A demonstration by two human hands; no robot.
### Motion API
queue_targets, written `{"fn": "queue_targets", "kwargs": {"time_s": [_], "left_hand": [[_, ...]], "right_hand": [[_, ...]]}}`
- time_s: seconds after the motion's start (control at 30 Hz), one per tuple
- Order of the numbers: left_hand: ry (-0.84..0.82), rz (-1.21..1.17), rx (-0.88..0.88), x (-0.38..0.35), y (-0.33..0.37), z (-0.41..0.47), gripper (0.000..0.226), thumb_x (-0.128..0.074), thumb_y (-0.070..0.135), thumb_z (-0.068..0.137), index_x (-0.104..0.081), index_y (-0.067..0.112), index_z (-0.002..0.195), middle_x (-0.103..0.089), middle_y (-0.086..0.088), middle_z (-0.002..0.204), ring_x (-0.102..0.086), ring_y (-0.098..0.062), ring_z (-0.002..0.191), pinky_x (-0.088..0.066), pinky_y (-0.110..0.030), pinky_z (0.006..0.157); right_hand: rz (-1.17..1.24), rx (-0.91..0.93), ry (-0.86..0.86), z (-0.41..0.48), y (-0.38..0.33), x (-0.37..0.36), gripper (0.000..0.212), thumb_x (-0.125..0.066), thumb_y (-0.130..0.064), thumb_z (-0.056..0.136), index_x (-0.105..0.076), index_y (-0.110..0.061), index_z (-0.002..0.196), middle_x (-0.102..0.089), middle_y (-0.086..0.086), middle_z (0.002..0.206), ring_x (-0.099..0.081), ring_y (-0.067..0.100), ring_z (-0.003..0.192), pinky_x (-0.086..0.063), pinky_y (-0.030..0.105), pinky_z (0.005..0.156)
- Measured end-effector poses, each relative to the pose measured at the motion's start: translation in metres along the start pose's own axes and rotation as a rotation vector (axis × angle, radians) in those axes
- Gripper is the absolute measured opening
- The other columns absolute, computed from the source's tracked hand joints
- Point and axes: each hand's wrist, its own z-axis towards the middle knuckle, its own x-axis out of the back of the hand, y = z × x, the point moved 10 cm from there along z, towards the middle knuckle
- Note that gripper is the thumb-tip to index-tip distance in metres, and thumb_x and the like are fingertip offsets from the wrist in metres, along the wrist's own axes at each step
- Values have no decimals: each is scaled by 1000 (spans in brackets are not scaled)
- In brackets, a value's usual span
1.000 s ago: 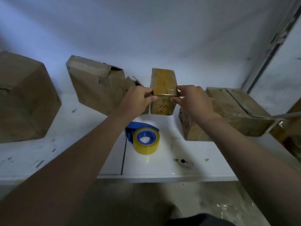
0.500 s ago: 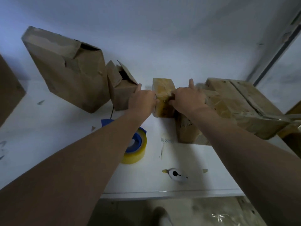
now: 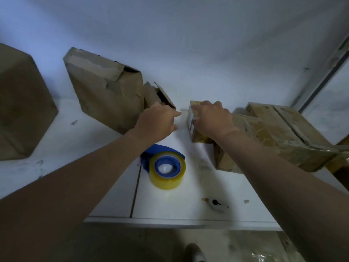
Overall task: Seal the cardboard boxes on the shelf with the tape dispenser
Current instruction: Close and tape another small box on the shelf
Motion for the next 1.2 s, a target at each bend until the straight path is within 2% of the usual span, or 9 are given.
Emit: {"fn": "queue_targets", "kwargs": {"time_s": [0.13, 0.3, 0.43, 0.67, 0.77, 0.93, 1.03, 1.13, 1.2], "left_hand": [[10, 34, 27, 28, -39, -30, 41, -66, 32, 91, -64, 18, 129, -67, -8, 120, -56, -31, 110, -49, -49, 92], [1, 117, 143, 44, -97, -58, 54, -63, 40, 93, -51, 24, 143, -56, -4, 139, -49, -31, 123, -40, -42, 100], [-10, 150, 218, 47, -134, -67, 60, -62, 39, 92, -45, 24, 148, -50, -4, 146, -45, -33, 127, -41, -42, 99], [-86, 80, 278, 26, -156, -58, 62, -57, 32, 95, -34, 36, 153, -43, -4, 150, -37, -35, 135, -42, -49, 103], [-132, 73, 307, 19, -161, -51, 68, -56, 31, 94, -27, 40, 154, -40, -4, 152, -36, -37, 136, -42, -51, 103], [-181, 40, 312, 16, -155, -50, 73, -56, 27, 96, -18, 34, 158, -33, -11, 156, -37, -35, 138, -34, -44, 110], [-179, -45, 332, 24, -137, -57, 71, -55, 25, 99, -18, 25, 159, -36, -15, 153, -41, -36, 135, -36, -42, 107], [-145, -236, 356, 40, -114, -62, 70, -57, 23, 97, -23, 18, 157, -42, -14, 147, -44, -33, 133, -39, -39, 104], [-84, -334, 338, 60, -90, -65, 67, -59, 21, 96, -27, 14, 155, -46, -11, 145, -48, -24, 125, -41, -32, 94]], "right_hand": [[76, 102, 43, 5, -56, 11, 45, -54, -47, 99, -55, -31, 141, -48, 2, 146, -46, 34, 129, -42, 45, 102], [387, 2, 18, 33, -91, 1, 43, -57, -55, 91, -65, -31, 126, -52, 1, 132, -51, 34, 121, -49, 48, 97], [306, -103, 53, 54, -101, -6, 41, -54, -49, 97, -64, -17, 119, -49, 7, 127, -45, 38, 121, -44, 44, 84], [339, -251, 128, 71, -90, -27, 37, -59, -39, 100, -65, -9, 121, -46, 11, 126, -51, 36, 116, -50, 46, 85], [506, -299, 182, 72, -82, -29, 30, -63, -34, 98, -69, -9, 113, -45, 9, 126, -58, 34, 108, -54, 48, 88], [535, -306, 315, 52, -69, 3, 20, -62, -28, 99, -70, -10, 102, -45, 8, 130, -63, 25, 89, -54, 34, 75], [541, -272, 393, 28, -56, 32, 19, -62, -29, 99, -68, -11, 99, -43, 4, 131, -61, 20, 77, -55, 31, 69], [550, -245, 495, -5, -42, 60, 17, -61, -28, 99, -67, -13, 94, -43, -1, 136, -57, 16, 69, -37, 18, 54], [555, -192, 555, -30, -38, 80, 16, -62, -29, 99, -68, -15, 93, -40, -4, 140, -62, 16, 74, -47, 23, 59]]}}
